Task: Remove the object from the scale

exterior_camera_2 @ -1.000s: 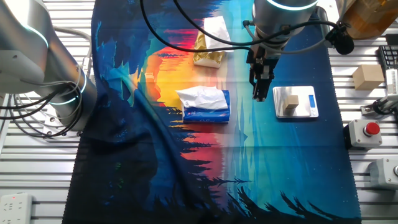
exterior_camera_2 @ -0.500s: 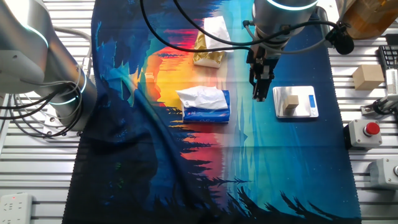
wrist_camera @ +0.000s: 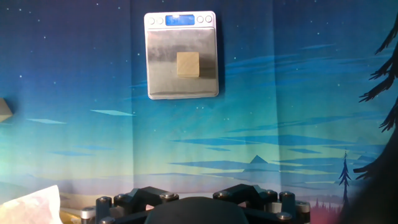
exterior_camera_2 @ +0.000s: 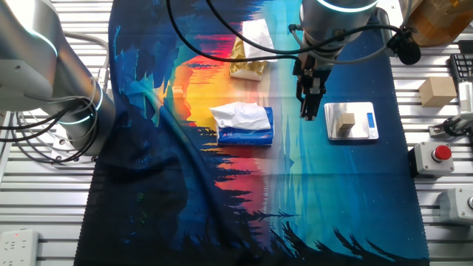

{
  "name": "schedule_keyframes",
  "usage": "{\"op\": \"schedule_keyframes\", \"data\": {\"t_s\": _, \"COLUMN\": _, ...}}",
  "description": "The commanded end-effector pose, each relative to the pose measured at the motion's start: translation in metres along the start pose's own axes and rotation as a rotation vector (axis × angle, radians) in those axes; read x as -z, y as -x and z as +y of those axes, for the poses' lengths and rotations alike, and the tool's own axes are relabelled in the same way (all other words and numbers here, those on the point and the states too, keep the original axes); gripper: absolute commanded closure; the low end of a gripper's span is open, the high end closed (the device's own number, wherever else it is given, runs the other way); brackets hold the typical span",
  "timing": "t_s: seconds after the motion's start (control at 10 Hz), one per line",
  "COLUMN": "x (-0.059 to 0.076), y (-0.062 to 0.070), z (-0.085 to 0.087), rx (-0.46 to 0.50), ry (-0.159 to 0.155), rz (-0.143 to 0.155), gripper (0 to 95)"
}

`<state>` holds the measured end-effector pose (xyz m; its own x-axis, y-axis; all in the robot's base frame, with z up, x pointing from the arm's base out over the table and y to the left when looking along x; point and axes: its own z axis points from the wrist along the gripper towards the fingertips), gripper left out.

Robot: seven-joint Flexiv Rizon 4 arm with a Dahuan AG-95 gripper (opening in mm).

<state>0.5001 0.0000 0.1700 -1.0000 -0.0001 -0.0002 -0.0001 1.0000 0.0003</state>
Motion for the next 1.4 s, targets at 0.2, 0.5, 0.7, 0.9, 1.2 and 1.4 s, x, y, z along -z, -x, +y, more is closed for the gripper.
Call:
{"op": "schedule_keyframes", "data": {"t_s": 0.2, "x": 0.0010, "y": -0.0005, "z": 0.0002, "rx": -0.001, "ry": 0.094, "rz": -0.005, "gripper": 95.0}}
{"op": "schedule_keyframes", "data": {"t_s": 0.5, "x": 0.0015, "y": -0.0005, "z": 0.0003, "rx": -0.021, "ry": 0.048, "rz": 0.024, "gripper": 95.0}}
{"op": "schedule_keyframes", "data": {"t_s": 0.7, "x": 0.0015, "y": -0.0005, "z": 0.0003, "rx": -0.006, "ry": -0.037, "rz": 0.020, "gripper": 95.0}}
{"op": "schedule_keyframes", "data": {"t_s": 0.9, "x": 0.0015, "y": -0.0005, "z": 0.0003, "rx": -0.011, "ry": -0.056, "rz": 0.015, "gripper": 95.0}}
{"op": "schedule_keyframes", "data": {"t_s": 1.2, "x": 0.0014, "y": -0.0006, "z": 0.0003, "rx": -0.002, "ry": -0.124, "rz": -0.013, "gripper": 95.0}}
{"op": "schedule_keyframes", "data": {"t_s": 1.4, "x": 0.0013, "y": -0.0006, "z": 0.0003, "rx": 0.017, "ry": -0.130, "rz": -0.016, "gripper": 95.0}}
